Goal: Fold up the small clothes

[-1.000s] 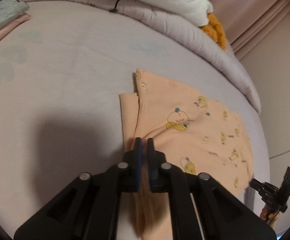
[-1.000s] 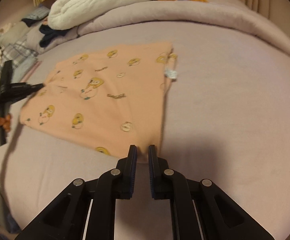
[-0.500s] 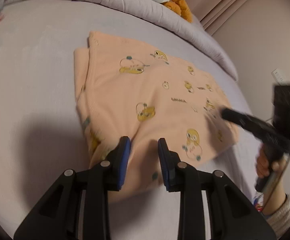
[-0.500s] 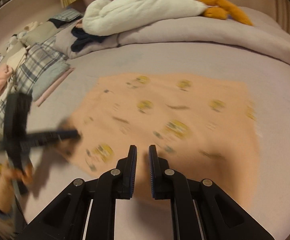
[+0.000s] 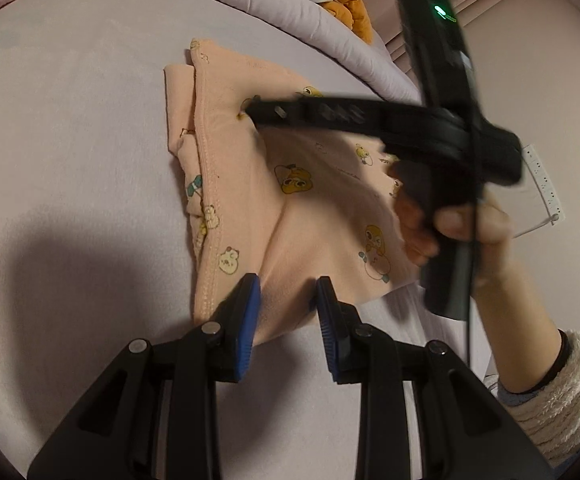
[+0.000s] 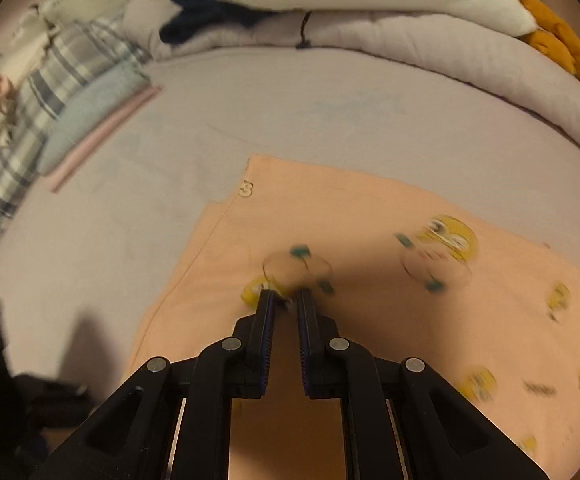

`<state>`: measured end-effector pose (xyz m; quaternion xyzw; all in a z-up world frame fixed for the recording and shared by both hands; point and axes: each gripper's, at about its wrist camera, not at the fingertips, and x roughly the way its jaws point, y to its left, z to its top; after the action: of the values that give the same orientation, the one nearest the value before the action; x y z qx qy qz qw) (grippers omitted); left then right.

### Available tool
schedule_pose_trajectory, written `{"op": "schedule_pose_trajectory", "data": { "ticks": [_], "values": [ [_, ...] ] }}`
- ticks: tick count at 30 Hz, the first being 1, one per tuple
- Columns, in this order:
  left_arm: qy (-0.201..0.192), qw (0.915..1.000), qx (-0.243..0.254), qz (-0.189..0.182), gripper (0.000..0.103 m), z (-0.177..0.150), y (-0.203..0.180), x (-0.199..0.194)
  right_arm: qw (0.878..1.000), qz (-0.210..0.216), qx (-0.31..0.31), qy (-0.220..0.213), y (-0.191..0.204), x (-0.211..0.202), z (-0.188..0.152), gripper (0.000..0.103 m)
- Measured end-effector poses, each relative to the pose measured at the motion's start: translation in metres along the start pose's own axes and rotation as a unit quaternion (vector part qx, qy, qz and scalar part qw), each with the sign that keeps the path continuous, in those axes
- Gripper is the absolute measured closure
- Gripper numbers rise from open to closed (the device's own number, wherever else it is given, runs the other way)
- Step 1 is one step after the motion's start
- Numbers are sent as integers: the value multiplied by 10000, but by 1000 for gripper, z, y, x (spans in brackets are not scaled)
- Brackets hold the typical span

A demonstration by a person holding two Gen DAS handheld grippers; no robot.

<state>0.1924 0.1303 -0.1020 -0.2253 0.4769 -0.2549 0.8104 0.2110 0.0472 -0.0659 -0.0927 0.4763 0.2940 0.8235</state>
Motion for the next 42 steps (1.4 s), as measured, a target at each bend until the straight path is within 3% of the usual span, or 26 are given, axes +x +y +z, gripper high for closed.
{"op": "schedule_pose_trajectory", "data": {
  "ticks": [8, 11, 15, 17, 20, 22, 26, 30, 35, 37, 42],
  "values": [
    [-53, 9998, -182, -97, 74, 2, 0, -3, 9956, 228, 906, -43, -13, 11, 26, 94],
    [-138, 9997, -189, -76, 72, -1, -4, -18, 9917, 568, 1103, -332, -19, -12, 18, 94],
    [-412, 9986, -309, -85, 59, 4, -5, -37, 9906, 722, 1005, -580, -31, -49, -5, 93],
    [-615, 9971, -439, -88, 58, 8, -1, -48, 9913, 601, 971, -655, -45, -69, -21, 91],
    [-758, 9949, -660, 67, 46, 16, 9, -54, 9912, 440, 1038, -689, -66, -81, -32, 81],
    [-726, 9931, -905, 157, 46, 24, 23, -48, 9909, 331, 1130, -648, -82, -83, -37, 81],
    [-592, 9875, -1460, -9, 46, 47, 45, -19, 9893, 201, 1328, -563, -99, -75, -33, 81],
    [-545, 9876, -1468, -140, 46, 63, 40, -7, 9886, 125, 1403, -531, -103, -64, -29, 81],
    [-400, 9874, -1508, -257, 52, 76, 37, 6, 9899, -27, 1395, -248, -101, -35, -21, 81],
    [-323, 9882, -1497, -54, 73, 78, 38, 9, 9895, -85, 1424, -245, -104, -27, -22, 81],
    [-325, 9883, -1484, 135, 77, 79, 38, 11, 9913, -141, 1290, -229, -94, -45, -26, 81]
  ]
}}
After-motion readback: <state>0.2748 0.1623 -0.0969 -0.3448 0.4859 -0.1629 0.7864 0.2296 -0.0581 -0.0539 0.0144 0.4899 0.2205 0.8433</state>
